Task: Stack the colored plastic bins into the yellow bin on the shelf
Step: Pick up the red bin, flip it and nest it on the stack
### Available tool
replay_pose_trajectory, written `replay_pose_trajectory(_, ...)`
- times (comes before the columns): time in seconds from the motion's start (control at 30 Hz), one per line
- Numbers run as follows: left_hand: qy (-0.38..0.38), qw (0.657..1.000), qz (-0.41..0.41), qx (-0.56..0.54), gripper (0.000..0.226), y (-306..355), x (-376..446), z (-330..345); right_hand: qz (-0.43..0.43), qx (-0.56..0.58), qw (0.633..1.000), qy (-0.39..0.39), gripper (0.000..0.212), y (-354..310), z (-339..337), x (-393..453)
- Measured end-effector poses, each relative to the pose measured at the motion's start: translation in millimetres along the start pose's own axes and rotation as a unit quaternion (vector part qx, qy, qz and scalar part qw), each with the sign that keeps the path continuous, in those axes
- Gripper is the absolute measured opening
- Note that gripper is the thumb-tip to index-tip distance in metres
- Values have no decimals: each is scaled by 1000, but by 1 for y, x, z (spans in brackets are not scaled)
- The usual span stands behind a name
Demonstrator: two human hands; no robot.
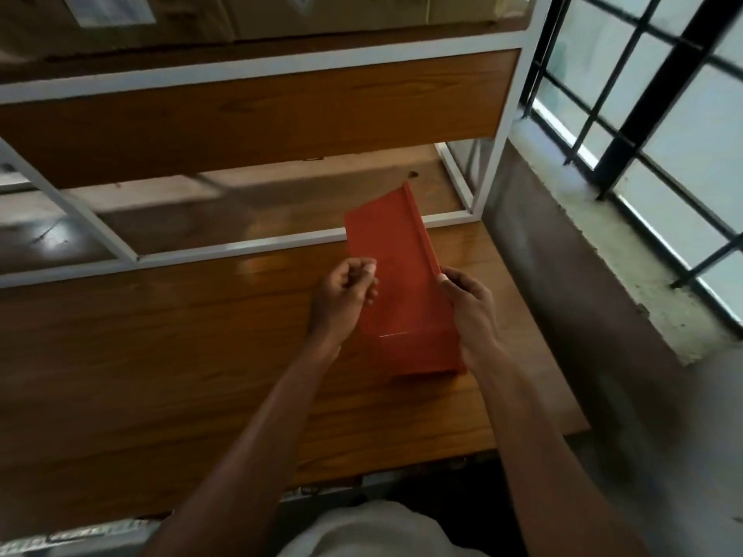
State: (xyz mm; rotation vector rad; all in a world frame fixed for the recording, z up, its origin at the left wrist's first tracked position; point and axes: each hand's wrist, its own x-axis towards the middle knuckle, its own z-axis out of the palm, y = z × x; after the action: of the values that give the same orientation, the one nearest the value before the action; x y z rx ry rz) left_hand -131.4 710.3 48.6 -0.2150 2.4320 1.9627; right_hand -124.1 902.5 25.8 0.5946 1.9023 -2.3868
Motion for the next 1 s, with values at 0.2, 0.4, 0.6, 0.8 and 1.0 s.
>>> replay_pose_trajectory(0.2,-30,998,-45,20,34,-2,18,19,-67,-98,993,-16,27,9,36,-24)
replay_pose_trajectory(0.4,10,990,-21,138,57,4,25,1,-64,-139,981,-123,33,13,46,-30)
replay_pose_trajectory(0.6,35,992,-20,118,45,-18,30,-45,-65,-271,960,-5,21,24,28,11)
replay_pose_trajectory(0.8,55,988,-117,82,37,-49,31,-92,54,-274,959,-42,46,55,25,50)
replay_pose_trajectory(1.0,83,978,-187,43,28,-76,31,-113,26,-245,968,-51,31,54,48,47)
